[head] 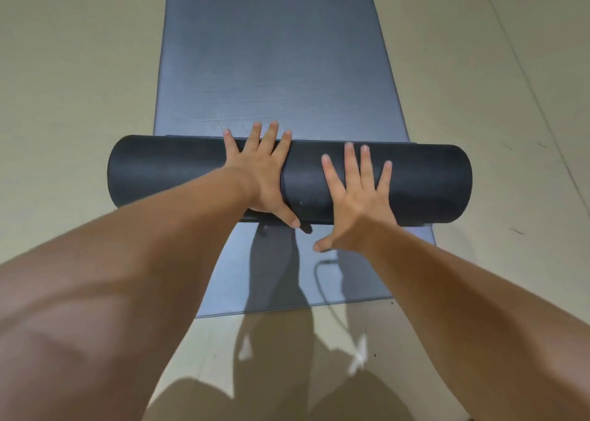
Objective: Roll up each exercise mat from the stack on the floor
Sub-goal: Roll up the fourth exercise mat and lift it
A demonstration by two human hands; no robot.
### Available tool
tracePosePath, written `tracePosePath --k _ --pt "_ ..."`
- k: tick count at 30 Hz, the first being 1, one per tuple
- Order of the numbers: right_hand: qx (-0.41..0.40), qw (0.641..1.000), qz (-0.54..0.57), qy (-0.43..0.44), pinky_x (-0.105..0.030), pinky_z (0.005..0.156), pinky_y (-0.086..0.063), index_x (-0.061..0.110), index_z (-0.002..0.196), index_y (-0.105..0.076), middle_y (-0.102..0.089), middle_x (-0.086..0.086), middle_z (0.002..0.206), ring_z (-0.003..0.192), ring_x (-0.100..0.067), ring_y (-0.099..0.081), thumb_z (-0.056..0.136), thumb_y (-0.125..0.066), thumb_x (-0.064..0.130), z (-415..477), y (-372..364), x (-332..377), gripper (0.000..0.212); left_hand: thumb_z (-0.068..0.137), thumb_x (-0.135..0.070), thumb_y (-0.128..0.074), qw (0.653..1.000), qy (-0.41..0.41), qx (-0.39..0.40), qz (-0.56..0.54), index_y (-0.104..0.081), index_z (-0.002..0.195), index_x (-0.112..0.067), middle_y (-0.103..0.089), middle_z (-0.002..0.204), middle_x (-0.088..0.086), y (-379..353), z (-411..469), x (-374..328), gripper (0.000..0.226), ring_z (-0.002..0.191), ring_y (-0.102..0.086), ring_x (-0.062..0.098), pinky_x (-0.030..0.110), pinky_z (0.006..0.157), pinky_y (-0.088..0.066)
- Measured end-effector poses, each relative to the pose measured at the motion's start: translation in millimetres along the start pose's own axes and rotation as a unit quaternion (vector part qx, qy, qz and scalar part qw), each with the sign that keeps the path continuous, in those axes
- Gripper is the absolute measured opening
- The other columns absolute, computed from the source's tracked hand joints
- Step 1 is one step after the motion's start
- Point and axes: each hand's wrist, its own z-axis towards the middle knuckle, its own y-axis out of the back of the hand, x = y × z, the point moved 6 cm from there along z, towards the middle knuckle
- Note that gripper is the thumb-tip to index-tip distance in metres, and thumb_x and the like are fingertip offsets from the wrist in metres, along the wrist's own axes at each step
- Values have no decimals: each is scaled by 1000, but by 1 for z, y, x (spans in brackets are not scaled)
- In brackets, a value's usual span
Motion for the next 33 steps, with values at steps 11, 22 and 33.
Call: tracePosePath --k 11,22,33 --pt "8 1000 4 15 -76 119 1 23 162 21 10 -18 172 158 -42 12 57 -85 74 62 30 -18 158 59 -65 -85 993 58 -98 27 15 157 -25 0 165 16 -13 21 0 145 153 2 43 80 111 -7" --pt "36 997 43 50 -70 105 -35 28 148 -34 -56 -4 121 115 -31 -54 55 -86 58 77 54 -22 111 54 -47 -85 998 -13 -58 29 -38 134 -27 -54 119 5 23 31 9 95 111 -50 31 61 93 -39" --pt "128 988 78 23 -69 115 -27 27 162 -14 -47 -5 142 132 -31 -43 73 -80 58 -58 11 19 115 62 -43 -82 998 -54 -8 16 -33 141 -29 -53 122 4 -43 -81 -26 94 110 -48 29 66 97 -35"
